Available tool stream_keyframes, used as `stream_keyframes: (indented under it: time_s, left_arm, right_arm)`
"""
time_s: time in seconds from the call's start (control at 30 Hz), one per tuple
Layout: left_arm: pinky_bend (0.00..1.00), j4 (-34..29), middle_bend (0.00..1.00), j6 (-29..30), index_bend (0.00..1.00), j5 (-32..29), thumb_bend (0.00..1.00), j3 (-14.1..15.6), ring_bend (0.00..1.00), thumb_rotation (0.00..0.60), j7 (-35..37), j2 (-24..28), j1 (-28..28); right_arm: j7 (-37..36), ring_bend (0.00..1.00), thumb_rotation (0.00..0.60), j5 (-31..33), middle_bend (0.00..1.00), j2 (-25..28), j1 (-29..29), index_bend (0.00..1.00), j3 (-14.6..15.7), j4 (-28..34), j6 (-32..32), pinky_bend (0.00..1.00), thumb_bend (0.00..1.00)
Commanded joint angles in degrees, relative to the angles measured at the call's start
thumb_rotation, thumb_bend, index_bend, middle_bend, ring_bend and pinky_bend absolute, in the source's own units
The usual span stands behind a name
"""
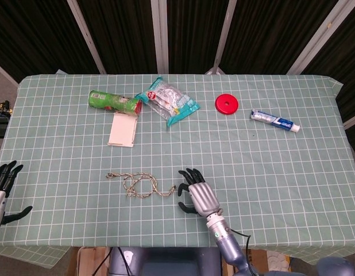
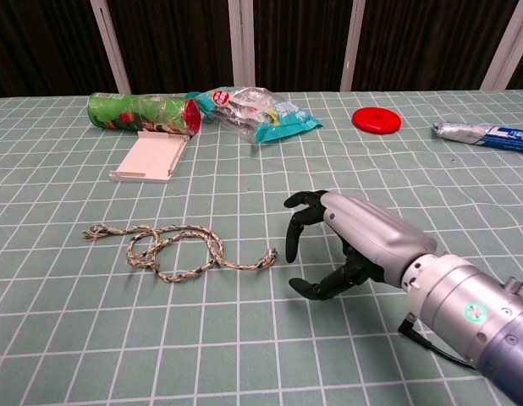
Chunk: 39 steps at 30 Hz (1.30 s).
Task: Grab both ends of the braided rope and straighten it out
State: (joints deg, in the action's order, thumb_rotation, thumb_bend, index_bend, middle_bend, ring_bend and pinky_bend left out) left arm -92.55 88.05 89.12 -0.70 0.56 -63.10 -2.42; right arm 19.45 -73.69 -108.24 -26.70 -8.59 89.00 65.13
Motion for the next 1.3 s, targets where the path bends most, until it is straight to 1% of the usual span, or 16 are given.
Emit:
stream_keyframes:
  time_s: [0.03, 0.33, 0.87, 1.2, 1.3]
  left_arm:
    - [0.00, -0.09, 0.00, -0.05, 0.08, -0.08, 0.13, -0.07, 0.00, 0.600, 0.09, 0.04, -0.05]
    - [0.00, -0.20, 0.00, -0.74, 0.08, -0.81, 0.13, -0.22, 0.00, 0.600, 0.62, 0.26, -0.26]
    - [0.00, -0.45, 0.00, -1.66, 0.08, -1.25, 0.13, -0.27, 0.00, 0.600, 1.85, 0.48, -0.69]
    - [0.00, -0.45, 0.00, -1.75, 0.08, -1.28, 0.13, -0.26, 0.00, 0.600, 2.21, 0.53, -0.76]
    - [0.00, -0.46, 0.00, -1.83, 0.08, -1.34, 0.13, -0.24, 0.00, 0.600, 2.24, 0.55, -0.78]
  right_arm:
    - [0.18, 0.00, 0.600, 0.20, 0.15, -1.18, -0.64, 0.55, -0.43, -0.93, -0.18, 0.00, 0.33]
    - [0.68, 0.00, 0.600, 1.05, 0.15, -3.96, -2.09, 0.55, -1.62, -3.55, -0.38, 0.00, 0.33]
    - [1.13, 0.00, 0.600, 2.61, 0.15, -7.66, -3.85, 0.56, -2.61, -7.68, -0.95, 0.00, 0.35]
    - [0.80, 0.00, 0.600, 2.93, 0.15, -8.64, -4.25, 0.57, -2.65, -9.34, -0.98, 0.00, 0.40]
    - [0.73, 0.00, 0.600, 2.91, 0.15, -8.69, -4.30, 0.57, -2.69, -9.41, -0.85, 0.00, 0.40]
